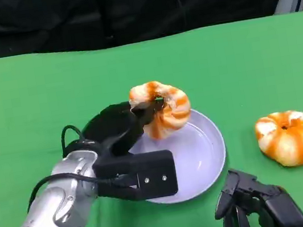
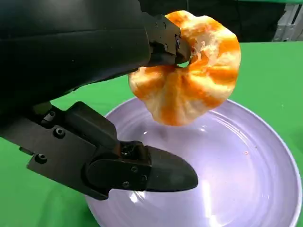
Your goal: Grasp the bread from the table and place it into the plate.
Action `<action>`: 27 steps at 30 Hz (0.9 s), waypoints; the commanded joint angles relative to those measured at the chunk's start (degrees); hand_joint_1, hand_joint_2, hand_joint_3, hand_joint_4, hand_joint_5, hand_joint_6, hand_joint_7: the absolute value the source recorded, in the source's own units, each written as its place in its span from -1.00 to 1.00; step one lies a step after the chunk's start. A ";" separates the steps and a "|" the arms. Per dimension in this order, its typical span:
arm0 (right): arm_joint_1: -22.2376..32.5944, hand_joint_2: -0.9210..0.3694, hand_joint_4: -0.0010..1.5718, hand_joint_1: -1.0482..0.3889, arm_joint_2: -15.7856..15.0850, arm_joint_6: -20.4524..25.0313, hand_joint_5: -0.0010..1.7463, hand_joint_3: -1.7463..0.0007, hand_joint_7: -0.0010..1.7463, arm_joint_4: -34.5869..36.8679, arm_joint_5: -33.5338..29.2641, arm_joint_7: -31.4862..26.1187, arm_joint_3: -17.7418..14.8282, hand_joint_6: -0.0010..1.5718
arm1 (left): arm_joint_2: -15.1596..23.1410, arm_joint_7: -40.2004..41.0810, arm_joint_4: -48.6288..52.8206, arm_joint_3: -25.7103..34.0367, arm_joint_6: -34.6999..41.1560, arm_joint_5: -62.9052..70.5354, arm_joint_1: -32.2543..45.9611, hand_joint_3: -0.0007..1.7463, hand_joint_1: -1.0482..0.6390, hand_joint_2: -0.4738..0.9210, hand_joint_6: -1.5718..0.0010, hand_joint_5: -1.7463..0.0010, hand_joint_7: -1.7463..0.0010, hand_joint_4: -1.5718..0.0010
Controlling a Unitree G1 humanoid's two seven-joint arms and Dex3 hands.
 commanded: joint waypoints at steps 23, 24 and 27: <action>0.16 -0.45 0.02 -0.22 -0.47 -0.56 1.00 -0.67 1.00 -0.17 0.01 -0.46 -0.50 -0.25 | 1.28 4.83 -1.73 2.12 -4.84 -1.96 2.38 -0.51 -0.75 1.00 0.25 0.34 -0.23 0.77; 0.19 -0.45 0.02 -0.22 -0.44 -0.59 1.00 -0.67 1.00 -0.19 -0.03 -0.50 -0.47 -0.25 | 1.71 5.36 -2.13 2.09 -5.69 -1.80 2.61 -0.51 -0.75 1.00 0.26 0.34 -0.21 0.78; 0.27 -0.45 0.02 -0.21 -0.37 -0.66 1.00 -0.68 1.00 -0.23 0.17 -0.39 -0.38 -0.25 | 2.72 7.00 -3.22 2.37 -8.01 -1.78 3.50 -0.49 -0.75 1.00 0.44 0.31 -0.12 0.76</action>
